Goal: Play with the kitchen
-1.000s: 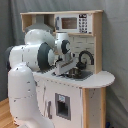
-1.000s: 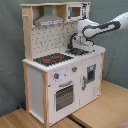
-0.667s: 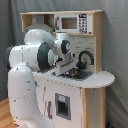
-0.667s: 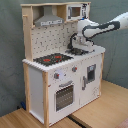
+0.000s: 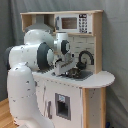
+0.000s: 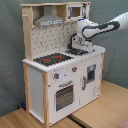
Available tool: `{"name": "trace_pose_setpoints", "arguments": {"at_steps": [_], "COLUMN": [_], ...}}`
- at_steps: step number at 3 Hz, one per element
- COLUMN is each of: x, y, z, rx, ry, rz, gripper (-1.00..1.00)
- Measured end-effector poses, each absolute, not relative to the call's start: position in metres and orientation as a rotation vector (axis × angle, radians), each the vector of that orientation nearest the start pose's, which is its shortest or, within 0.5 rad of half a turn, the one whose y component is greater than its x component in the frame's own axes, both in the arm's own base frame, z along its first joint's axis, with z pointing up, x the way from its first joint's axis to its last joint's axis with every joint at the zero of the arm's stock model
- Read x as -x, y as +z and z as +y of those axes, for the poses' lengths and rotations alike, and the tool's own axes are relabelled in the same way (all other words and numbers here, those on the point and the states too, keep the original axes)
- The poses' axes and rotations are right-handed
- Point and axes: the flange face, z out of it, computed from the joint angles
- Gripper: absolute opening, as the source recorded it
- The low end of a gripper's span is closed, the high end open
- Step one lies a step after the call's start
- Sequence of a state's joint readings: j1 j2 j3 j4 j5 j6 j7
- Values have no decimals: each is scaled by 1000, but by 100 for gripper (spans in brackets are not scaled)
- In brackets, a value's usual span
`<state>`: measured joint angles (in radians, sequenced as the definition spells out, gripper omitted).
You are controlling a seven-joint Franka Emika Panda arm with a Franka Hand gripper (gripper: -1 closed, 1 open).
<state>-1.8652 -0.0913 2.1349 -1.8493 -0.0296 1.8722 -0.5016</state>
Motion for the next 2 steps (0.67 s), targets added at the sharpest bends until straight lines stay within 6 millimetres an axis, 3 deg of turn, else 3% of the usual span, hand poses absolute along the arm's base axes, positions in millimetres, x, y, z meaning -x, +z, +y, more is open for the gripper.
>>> {"name": "trace_pose_setpoints", "arguments": {"at_steps": [2], "x": [-552], "y": [484], "z": [171], "rx": [2969], "ry": [52], "rz": [-1272], "gripper": [-100]}}
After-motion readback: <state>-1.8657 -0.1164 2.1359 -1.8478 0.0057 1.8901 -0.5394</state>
